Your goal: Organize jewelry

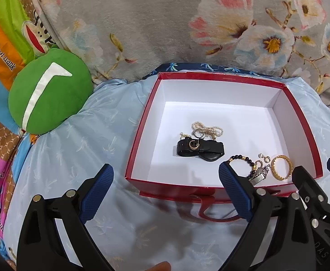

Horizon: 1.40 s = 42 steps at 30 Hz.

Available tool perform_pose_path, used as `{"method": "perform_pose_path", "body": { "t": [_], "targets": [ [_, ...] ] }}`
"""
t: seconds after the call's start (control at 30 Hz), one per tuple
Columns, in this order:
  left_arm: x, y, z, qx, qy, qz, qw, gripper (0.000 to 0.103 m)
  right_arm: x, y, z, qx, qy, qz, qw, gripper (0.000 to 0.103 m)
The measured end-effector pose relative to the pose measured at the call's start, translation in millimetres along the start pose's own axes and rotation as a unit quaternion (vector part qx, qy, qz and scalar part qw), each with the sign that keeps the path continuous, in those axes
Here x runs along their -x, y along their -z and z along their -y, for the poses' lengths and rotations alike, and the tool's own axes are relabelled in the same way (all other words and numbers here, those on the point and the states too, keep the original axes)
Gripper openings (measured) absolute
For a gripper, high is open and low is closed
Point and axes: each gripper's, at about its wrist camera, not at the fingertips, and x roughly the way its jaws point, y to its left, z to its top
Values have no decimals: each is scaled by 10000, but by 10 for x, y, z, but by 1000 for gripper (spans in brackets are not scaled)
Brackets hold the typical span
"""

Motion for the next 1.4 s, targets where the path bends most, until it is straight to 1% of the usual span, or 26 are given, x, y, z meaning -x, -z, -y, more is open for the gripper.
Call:
{"method": "perform_pose_path", "body": {
  "t": [0.53,1.4],
  "targets": [
    [92,97,-18,-32,-110,-40,9999,92,81,77,-33,1,-43,-40,10000,88],
    [113,112,-60,-7,-180,-82,9998,92,132,98,-76,18,-61,-33,10000,88]
  ]
}}
